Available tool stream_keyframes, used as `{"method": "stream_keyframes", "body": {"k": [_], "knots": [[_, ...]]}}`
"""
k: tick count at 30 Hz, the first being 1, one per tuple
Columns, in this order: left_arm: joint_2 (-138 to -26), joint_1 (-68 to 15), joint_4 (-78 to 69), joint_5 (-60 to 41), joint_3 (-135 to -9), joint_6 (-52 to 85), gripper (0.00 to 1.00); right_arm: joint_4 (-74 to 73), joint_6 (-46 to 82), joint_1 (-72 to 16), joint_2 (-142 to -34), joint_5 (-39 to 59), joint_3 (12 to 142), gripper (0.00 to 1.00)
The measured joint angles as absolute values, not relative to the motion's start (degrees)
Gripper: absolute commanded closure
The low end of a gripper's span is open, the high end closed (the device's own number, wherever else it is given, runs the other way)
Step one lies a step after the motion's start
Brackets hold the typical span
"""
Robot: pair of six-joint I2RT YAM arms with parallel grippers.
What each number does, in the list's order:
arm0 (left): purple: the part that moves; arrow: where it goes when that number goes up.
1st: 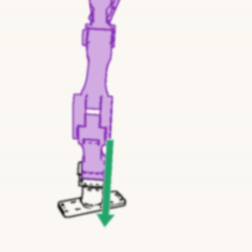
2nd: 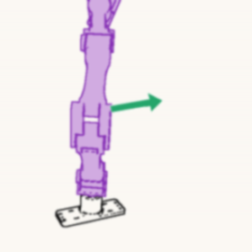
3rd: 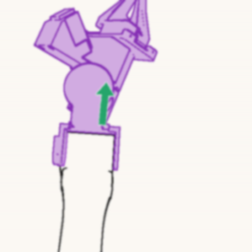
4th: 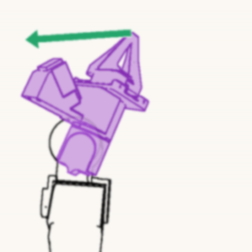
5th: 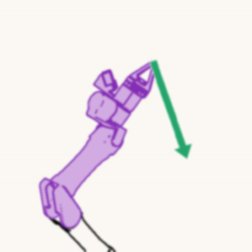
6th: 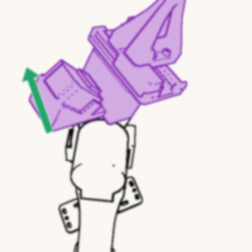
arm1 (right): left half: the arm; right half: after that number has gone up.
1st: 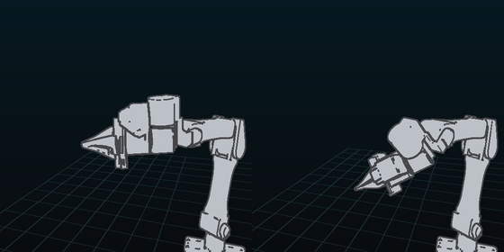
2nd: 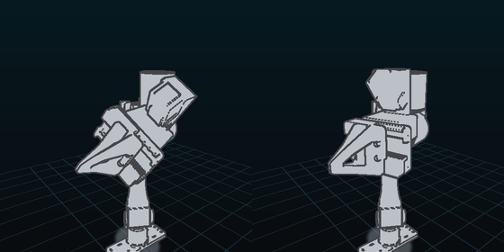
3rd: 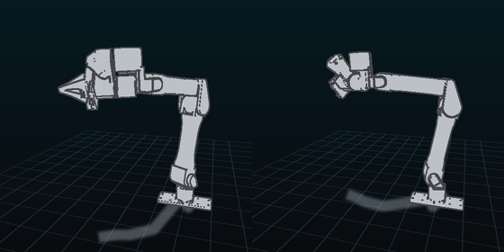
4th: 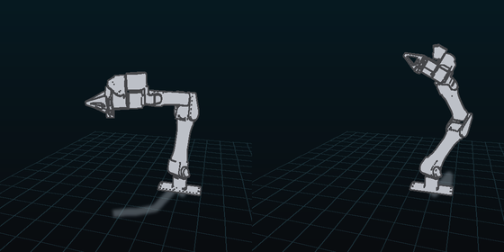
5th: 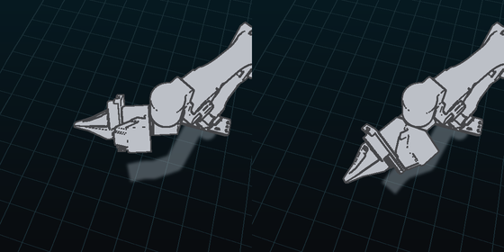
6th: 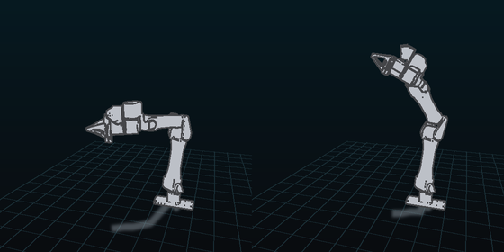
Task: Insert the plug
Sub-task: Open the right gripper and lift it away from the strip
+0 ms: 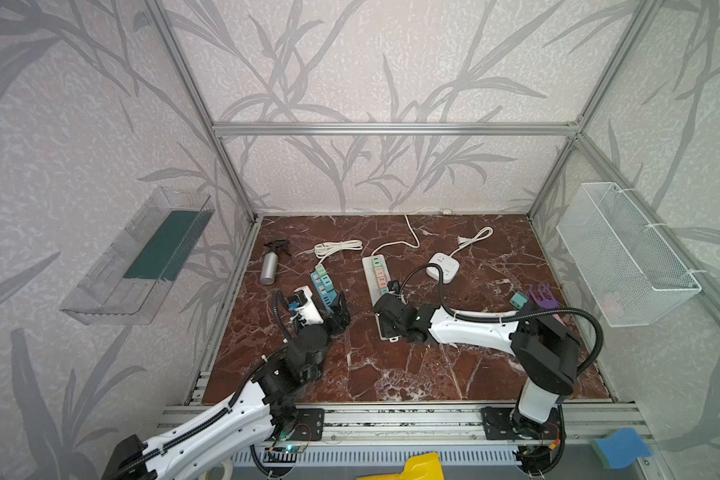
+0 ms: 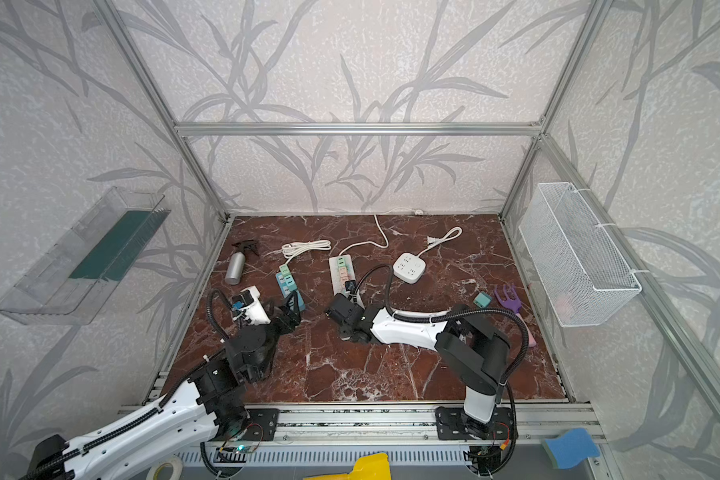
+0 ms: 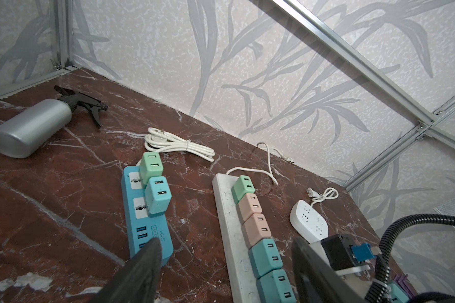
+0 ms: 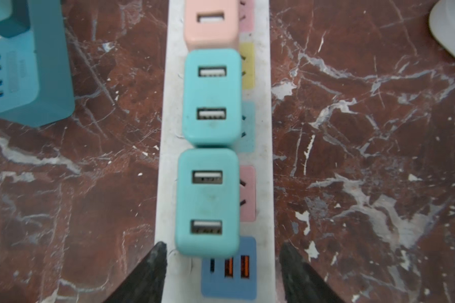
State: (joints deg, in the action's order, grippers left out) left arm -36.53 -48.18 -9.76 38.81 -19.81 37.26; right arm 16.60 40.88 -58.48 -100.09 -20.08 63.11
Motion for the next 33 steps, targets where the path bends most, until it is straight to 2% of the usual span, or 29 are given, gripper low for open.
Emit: {"method": "stream_keyframes", "body": {"k": [5,8,19,25,33], "knots": [[-37.32,-48.07,-9.13,38.35,-21.39,37.34,0.22,16.58,36.40,-58.26,-90.96,-19.86,62.81,0.26],[-37.50,-47.92,-8.40,37.93,-21.39,37.47,0.22,16.93,33.56,-56.97,-89.47,-19.88,64.27,0.27],[-39.64,-47.88,-7.25,37.08,-23.83,37.17,0.22,18.17,28.23,-51.55,-99.55,-18.15,66.74,0.34],[-40.51,-47.81,-7.25,36.86,-23.86,36.95,0.22,16.99,28.10,-49.95,-100.31,-15.38,67.13,0.35],[-43.05,-47.46,-7.79,35.97,-23.97,36.14,0.22,19.90,25.02,-46.94,-93.12,-15.77,66.63,0.10]]}}
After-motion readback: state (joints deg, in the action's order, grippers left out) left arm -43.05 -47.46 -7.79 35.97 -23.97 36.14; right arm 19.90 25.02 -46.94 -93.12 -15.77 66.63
